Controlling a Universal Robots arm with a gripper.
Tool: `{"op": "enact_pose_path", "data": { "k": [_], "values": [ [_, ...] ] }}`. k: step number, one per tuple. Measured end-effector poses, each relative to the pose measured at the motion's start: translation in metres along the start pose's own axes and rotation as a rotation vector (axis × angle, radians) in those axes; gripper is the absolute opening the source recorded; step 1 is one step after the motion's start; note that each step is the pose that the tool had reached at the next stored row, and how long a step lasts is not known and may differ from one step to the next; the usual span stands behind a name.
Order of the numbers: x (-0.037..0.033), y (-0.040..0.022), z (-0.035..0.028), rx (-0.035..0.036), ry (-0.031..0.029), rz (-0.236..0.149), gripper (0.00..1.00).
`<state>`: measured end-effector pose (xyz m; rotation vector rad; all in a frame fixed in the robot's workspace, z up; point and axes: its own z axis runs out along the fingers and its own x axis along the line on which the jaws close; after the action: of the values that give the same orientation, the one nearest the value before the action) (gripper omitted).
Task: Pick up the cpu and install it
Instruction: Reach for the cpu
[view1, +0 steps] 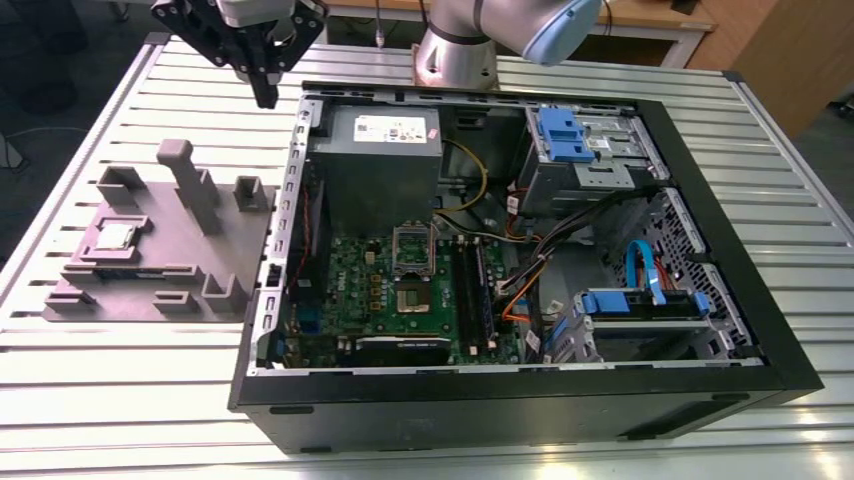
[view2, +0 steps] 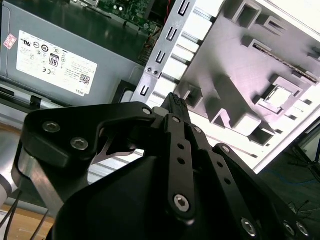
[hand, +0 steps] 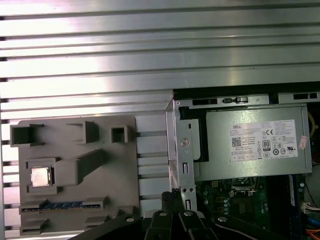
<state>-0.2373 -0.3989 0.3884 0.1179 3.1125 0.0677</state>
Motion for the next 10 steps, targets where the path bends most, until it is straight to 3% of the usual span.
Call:
{"op": "enact_pose_path", "data": {
  "k": [10],
  "values": [
    [0.0026, -0.0002, 0.0001, 0.0000, 0.0000, 0.000, 0.11]
  ]
}}
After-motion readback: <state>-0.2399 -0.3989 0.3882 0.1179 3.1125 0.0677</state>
